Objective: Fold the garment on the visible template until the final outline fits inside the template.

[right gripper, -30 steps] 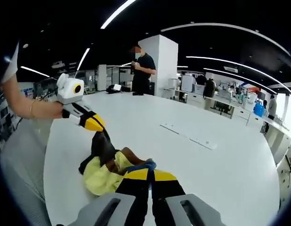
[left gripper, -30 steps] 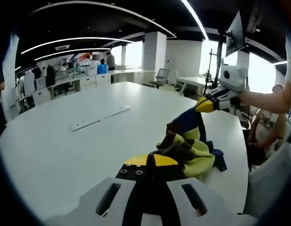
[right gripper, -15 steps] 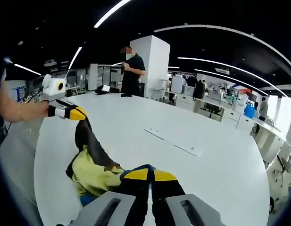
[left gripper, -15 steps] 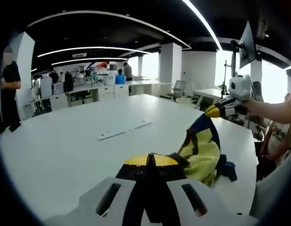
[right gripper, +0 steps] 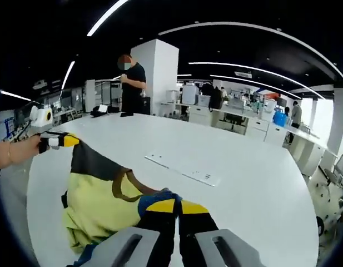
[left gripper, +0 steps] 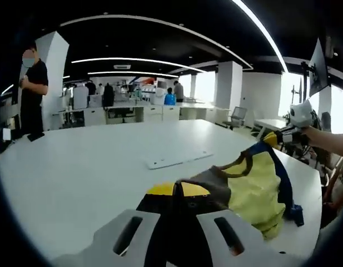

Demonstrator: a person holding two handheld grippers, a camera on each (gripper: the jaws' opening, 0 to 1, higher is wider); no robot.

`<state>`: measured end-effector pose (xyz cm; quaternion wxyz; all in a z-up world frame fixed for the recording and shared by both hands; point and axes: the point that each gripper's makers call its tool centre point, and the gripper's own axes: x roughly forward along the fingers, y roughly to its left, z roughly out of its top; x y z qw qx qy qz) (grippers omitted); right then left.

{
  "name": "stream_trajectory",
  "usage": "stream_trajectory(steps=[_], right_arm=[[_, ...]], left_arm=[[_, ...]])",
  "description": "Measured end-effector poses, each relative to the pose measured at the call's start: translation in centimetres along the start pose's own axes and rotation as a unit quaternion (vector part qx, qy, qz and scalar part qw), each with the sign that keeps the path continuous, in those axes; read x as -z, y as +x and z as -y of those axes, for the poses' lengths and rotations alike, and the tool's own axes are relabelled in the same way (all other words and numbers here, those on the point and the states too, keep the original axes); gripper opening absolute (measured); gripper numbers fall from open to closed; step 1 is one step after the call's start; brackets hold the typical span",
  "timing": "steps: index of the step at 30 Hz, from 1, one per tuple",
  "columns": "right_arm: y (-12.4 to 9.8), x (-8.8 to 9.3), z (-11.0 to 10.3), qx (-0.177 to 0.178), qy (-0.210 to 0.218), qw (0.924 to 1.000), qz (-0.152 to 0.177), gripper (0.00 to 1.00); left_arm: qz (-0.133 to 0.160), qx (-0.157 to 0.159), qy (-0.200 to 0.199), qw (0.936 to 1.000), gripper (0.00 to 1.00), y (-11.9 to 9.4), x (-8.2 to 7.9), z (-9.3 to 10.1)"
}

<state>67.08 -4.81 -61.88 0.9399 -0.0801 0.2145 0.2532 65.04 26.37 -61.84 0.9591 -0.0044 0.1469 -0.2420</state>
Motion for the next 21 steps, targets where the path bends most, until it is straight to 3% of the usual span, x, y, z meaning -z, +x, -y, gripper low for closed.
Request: stream_trajectory(steps=[6,11,15,21], right_arm=[[3.2,1.1,2.0,0.028,0.013,0.9993,-0.022,0.00],[5.0,1.7,3.0,0.043,0.008,0.9984,-0.036,0.00],[6.6,2.8,4.2,0.060,0.029,0.9963,-0.053,0.00],[8.7,4.6,5.2,0.071,0.048,0.9935,-0.074,0.00]], left_arm=[[-0.003,-0.024,-0.007,0.9997,0.00,2.1,1.7,-1.5],[-0.004,-0.043,-0.005,0.9990,0.00,3.7,2.4,-2.5],[-0.002,-0.057,-0.006,0.9984,0.00,5.5,2.6,-3.1],[-0.029,-0.063,-0.013,0.9975,0.00,8.4,3.8,-3.8]])
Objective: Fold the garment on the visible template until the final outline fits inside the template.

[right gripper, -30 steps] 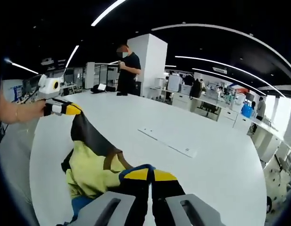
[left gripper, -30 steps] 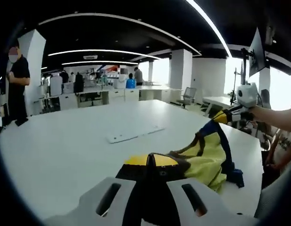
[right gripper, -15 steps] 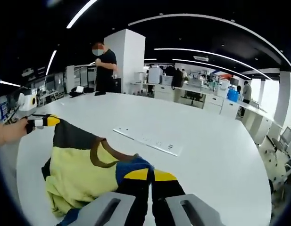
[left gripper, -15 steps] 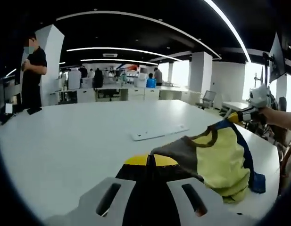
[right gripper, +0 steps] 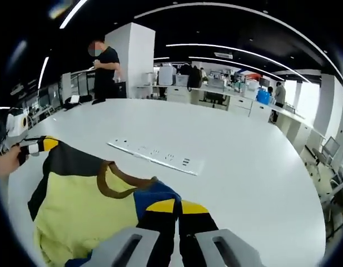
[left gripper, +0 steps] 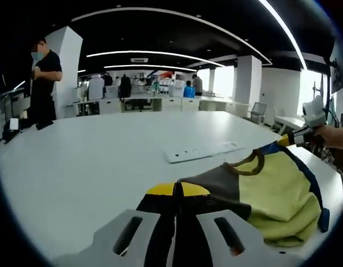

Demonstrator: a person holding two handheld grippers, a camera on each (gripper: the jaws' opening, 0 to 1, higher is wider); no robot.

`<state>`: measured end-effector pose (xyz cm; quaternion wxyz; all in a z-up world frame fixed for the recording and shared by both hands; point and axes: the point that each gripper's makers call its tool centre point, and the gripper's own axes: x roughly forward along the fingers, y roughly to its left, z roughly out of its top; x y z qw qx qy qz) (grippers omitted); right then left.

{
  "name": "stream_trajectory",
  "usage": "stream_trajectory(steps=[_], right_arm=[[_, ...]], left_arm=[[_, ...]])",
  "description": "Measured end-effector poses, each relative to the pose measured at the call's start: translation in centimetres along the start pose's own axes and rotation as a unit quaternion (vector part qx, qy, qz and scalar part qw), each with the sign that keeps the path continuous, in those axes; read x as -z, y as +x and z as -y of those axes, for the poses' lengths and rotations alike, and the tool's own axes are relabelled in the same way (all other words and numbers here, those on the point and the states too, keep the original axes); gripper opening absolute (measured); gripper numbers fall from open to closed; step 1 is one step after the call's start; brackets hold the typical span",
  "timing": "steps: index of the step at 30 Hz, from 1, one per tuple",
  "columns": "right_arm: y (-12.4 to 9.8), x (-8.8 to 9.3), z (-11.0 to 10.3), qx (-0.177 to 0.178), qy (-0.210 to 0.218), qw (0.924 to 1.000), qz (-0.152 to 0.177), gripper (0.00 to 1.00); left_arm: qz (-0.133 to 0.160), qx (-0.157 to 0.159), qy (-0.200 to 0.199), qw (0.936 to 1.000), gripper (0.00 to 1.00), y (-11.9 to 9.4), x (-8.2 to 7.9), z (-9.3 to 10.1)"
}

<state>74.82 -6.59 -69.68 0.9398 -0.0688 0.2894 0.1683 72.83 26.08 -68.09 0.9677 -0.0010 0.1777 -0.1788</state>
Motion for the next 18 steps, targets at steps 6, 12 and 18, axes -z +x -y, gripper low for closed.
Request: stream_trajectory(steps=[6,12,18], right_arm=[[1.4,1.1,0.8,0.002,0.064,0.9977,-0.022,0.00],[2.4,2.5,1.8,0.019,0.072,0.9959,-0.052,0.00],[3.0,3.6,1.9,0.024,0.081,0.9941,-0.068,0.00]], left_arm=[[-0.036,-0.006,-0.001,0.9993,0.00,1.4,1.5,-0.3],[-0.067,-0.010,0.018,0.9976,0.00,2.2,2.7,-1.0],[-0.087,-0.010,0.044,0.9952,0.00,2.7,3.3,-1.2]])
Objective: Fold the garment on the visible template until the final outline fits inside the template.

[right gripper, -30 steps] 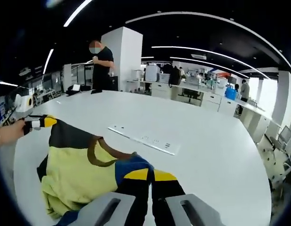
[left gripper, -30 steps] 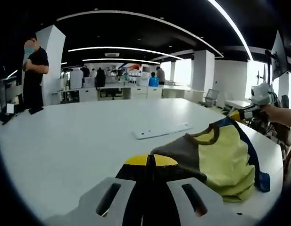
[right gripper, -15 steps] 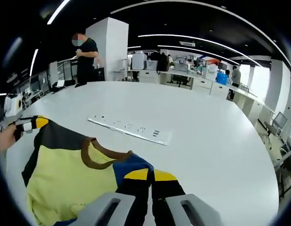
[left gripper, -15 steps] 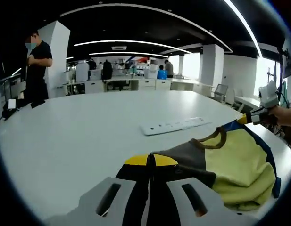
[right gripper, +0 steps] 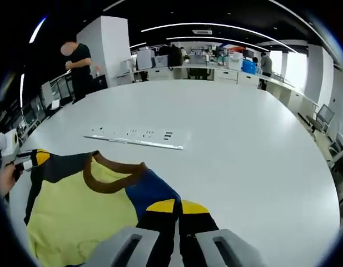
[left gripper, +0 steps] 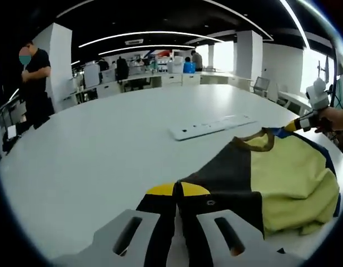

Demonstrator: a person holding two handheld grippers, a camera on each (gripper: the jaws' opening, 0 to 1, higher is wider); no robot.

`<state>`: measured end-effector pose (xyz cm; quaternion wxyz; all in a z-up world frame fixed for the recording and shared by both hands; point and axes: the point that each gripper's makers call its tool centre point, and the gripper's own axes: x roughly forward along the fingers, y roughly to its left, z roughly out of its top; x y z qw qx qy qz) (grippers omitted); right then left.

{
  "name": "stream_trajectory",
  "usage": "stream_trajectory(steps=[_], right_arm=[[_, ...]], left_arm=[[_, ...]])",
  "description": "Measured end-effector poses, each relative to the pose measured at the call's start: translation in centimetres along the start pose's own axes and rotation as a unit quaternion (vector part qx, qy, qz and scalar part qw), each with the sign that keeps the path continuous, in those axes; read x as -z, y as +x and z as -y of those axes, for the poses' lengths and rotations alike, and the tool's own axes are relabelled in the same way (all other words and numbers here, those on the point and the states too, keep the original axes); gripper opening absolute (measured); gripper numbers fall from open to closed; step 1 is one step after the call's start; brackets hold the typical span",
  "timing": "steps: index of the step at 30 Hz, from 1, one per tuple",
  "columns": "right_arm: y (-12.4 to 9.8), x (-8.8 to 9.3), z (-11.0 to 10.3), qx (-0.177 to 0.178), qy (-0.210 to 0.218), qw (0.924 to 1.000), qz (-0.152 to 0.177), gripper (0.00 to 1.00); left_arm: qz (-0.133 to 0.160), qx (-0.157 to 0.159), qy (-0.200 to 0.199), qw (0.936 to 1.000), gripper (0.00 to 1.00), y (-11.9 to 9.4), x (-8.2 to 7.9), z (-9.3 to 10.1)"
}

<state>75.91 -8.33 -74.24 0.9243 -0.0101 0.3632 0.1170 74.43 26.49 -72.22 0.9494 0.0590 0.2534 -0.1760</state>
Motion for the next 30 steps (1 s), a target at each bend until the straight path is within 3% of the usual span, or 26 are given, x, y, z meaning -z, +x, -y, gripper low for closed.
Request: stream_trajectory(steps=[5,8,10,14,18,25,30], right_arm=[[0.1,-0.3,-0.4,-0.005,-0.018,0.9998,0.005,0.00],[-0.2,-0.6,-0.7,-0.015,-0.013,0.9998,0.010,0.02],[-0.5,-0.9,-0.9,-0.017,-0.019,0.9996,0.013,0.14],[-1.4,-1.2,-2.3,-0.059,-0.014,0.9980,0.017,0.38],[-2.9,-1.1,-4.1,-0.099,-0.045,0.9940,0.016,0.64],[-6.2,-0.5,-6.4,-0.150,-0.070,0.9861,0.020,0.86],[-9.4,0.7,-8.9,-0.186,-0.104,0.9768,0.020,0.92]], left_arm=[[-0.006,-0.006,0.000,1.0000,0.00,0.5,0.3,-0.9],[-0.010,-0.015,-0.003,0.9998,0.06,0.2,0.3,-1.2],[-0.007,-0.018,0.001,0.9998,0.13,0.0,-0.1,-1.5],[-0.008,-0.017,0.001,0.9998,0.24,-1.0,-0.6,-1.4],[0.002,-0.011,0.007,0.9999,0.42,-2.9,-0.9,-0.6],[0.003,0.014,0.012,0.9998,0.56,-5.6,-0.1,0.2],[0.008,0.031,0.009,0.9994,0.62,-8.4,0.0,1.1]])
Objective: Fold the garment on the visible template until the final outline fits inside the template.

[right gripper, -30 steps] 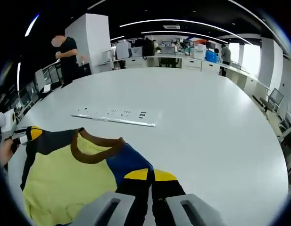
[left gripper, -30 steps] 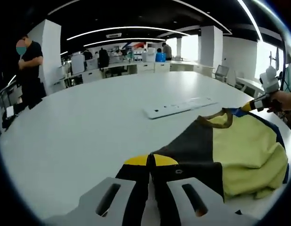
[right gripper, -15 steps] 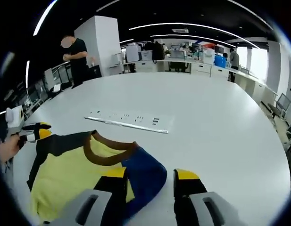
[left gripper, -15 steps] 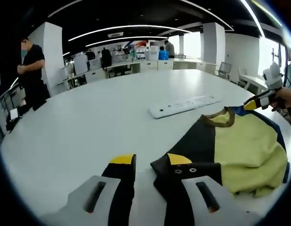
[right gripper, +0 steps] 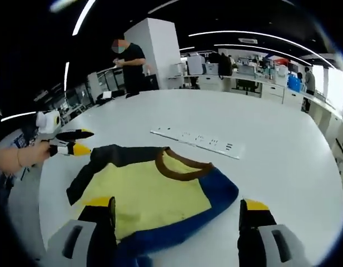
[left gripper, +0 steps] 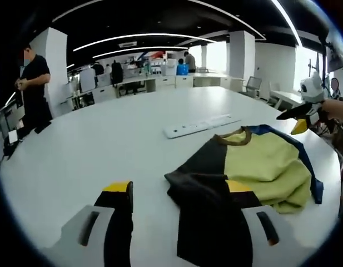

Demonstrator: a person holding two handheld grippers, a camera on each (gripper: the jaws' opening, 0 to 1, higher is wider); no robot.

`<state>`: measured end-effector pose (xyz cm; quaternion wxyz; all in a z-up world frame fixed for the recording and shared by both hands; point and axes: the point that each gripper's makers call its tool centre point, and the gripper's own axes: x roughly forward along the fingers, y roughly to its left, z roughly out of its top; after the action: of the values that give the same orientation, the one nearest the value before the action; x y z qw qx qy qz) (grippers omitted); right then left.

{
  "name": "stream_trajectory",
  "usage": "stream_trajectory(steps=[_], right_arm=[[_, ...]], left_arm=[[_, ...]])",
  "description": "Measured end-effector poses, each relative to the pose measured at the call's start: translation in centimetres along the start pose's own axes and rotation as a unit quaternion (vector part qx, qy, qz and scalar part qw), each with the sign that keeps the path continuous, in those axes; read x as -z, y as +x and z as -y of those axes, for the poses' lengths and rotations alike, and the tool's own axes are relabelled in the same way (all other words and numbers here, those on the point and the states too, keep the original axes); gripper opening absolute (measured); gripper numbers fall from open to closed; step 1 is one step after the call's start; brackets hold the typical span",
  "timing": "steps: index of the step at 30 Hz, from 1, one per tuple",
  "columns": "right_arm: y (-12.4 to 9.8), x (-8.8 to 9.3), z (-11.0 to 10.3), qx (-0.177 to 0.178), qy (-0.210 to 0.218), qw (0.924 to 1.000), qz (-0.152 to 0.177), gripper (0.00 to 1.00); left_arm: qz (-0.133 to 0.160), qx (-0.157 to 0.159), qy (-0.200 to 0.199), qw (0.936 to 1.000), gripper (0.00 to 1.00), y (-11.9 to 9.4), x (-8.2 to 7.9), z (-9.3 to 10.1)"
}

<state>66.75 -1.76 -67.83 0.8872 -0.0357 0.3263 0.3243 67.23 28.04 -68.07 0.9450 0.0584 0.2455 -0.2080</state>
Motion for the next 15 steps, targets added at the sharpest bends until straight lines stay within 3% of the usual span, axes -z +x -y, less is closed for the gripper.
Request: stream_trajectory(steps=[9,15], right_arm=[[-4.1,2.3,-5.1,-0.049,-0.034,0.9982,0.009,0.91],[-6.5,4.0,-8.1,-0.087,-0.045,0.9948,0.026,0.88]], left_arm=[[0.007,0.013,0.014,0.9998,0.59,-3.8,0.4,1.5],[-0.005,0.009,0.030,0.9995,0.55,-5.8,1.8,2.3]])
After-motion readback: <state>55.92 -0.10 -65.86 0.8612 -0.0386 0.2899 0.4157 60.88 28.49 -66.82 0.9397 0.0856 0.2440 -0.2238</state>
